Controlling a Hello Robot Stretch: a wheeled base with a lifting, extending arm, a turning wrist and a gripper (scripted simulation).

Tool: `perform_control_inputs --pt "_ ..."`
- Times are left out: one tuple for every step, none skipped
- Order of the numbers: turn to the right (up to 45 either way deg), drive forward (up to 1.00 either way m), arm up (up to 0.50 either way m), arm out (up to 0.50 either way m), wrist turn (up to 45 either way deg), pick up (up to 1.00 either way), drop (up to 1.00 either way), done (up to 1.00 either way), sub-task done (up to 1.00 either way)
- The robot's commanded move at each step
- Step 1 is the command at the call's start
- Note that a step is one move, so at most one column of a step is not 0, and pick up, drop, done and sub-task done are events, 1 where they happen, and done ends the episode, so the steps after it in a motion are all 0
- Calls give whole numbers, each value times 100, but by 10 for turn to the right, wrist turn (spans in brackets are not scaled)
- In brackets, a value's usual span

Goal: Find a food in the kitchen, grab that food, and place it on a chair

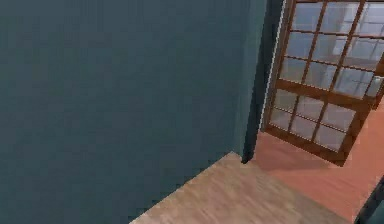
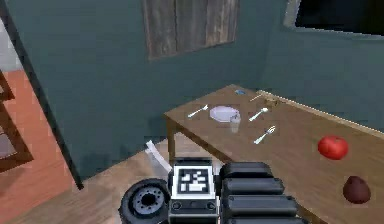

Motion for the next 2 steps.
perform_control_inputs --pt "330 0 0 0 0 0 0 0 0" --pt "0 100 0 0 0 0 0 0 0"
